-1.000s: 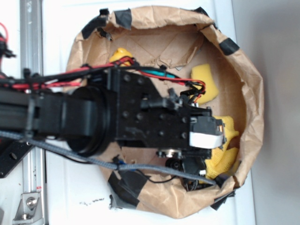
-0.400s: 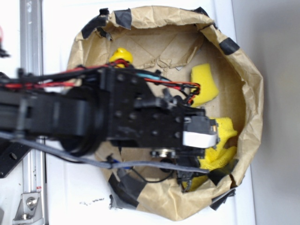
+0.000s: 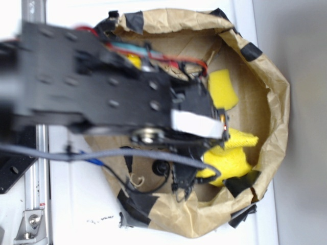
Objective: Grab the yellow cloth.
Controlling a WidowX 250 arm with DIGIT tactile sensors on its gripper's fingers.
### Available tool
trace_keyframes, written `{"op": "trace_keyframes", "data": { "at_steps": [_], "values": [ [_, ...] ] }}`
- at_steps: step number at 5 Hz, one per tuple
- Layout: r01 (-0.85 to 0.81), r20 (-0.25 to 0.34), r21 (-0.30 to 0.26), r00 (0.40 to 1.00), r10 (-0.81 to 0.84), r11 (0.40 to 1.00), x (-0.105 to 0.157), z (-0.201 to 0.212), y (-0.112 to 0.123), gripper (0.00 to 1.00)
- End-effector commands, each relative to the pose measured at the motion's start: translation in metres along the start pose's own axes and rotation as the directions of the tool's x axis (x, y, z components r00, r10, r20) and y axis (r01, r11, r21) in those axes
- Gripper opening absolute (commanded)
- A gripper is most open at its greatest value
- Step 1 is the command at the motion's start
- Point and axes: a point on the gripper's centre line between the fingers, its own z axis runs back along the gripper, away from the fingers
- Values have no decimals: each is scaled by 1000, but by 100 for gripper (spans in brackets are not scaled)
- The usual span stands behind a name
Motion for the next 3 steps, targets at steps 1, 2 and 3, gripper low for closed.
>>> {"op": "trace_keyframes", "data": {
  "at_steps": [1,2,3],
  "values": [
    [90,25,288,994,-102,953,3,81,12,0],
    [117,-5,241,993,-119,963,-8,84,13,0],
    [108,-34,184,994,-104,977,-17,88,5,0]
  ]
}}
